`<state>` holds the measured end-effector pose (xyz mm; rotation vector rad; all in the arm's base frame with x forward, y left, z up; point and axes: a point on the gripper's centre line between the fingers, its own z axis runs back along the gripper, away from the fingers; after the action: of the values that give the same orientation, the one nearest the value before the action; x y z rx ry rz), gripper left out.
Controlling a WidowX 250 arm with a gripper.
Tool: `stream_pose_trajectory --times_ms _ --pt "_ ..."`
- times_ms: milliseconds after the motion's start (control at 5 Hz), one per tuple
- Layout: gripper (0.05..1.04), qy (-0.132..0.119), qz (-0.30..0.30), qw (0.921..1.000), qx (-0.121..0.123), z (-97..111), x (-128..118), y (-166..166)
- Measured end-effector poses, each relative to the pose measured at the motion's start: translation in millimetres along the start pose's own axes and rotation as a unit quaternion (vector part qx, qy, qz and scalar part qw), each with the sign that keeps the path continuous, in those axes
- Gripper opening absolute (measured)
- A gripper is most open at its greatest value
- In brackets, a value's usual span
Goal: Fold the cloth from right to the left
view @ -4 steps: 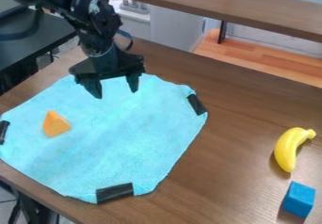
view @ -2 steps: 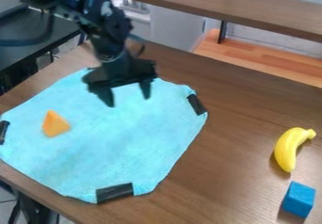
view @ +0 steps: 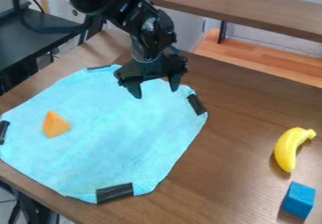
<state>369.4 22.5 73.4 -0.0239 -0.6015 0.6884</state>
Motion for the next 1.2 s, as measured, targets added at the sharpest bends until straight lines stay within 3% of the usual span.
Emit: stream_pose_trajectory --times_ms 400,1000,1200 --pt "0.999 -0.02 0.025 0.9994 0.008 -28.8 13.5 -19.3" --pt "0.999 -0.033 0.045 0.9984 0.002 -42.8 17.3 -53.0" --pt "0.999 -0.032 0.038 0.9987 0.011 -52.3 10.4 -56.6"
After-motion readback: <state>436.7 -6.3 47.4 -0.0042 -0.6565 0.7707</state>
